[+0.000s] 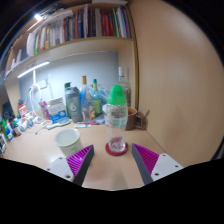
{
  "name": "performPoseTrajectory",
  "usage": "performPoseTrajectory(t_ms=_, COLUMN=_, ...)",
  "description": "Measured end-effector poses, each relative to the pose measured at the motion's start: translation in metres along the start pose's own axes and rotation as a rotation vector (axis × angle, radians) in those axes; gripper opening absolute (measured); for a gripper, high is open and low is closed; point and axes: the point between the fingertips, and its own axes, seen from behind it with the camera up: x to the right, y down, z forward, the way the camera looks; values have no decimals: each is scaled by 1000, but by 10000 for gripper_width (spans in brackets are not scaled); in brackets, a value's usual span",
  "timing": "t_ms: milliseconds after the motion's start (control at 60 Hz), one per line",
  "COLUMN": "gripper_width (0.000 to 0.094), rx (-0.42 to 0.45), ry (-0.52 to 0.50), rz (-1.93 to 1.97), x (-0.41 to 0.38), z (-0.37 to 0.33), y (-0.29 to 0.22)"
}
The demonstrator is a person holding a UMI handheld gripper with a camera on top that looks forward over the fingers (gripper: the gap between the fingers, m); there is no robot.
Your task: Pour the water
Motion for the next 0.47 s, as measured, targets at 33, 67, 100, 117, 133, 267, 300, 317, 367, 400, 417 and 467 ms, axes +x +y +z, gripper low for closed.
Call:
performPoseTrajectory(t_ms=33, gripper_width=837, rx=2, ry=-11, rz=-1, x=-11, z=-24, y=2)
performPoseTrajectory(t_ms=67, gripper_width=837, rx=6, ry=-22, rz=-4, x=-23, z=-49, y=4)
performPoseTrajectory(t_ms=100, gripper_width=840, rx=7, ry=-34, rz=-9, x=-33, z=-72, y=3)
performPoseTrajectory(t_ms=117, gripper_width=836, rx=7, ry=-38, rz=-14, x=-39, z=-82, y=1)
performPoseTrajectory(t_ms=133, gripper_width=836, rx=11, ry=-43, rz=-19, x=-46, z=-95, y=2)
performPoseTrajectory(t_ms=267, gripper_width=835, rx=35, ry=-50, rz=-34, x=-89, z=-185, y=1)
performPoseTrajectory(t_ms=300, gripper_width=834, rx=42, ry=-49, rz=-30, x=-100, z=-210, y=-2)
performPoseTrajectory(t_ms=317, gripper_width=834, rx=47, ry=-51, rz=-29, x=-106, z=-221, y=-4)
performPoseTrajectory(t_ms=367, gripper_width=834, rx=67, ry=-61, rz=-30, x=-121, z=-252, y=-12)
performPoseTrajectory(t_ms=400, gripper_width=837, rx=77, ry=-65, rz=-31, x=-130, z=-273, y=-17)
performPoseTrajectory(t_ms=417, gripper_width=841, rx=82, ry=-68, rz=-32, x=-134, z=-282, y=-19)
performPoseTrajectory(t_ms=467, gripper_width=845, rx=83, ry=-70, rz=-29, x=-146, z=-312, y=-24)
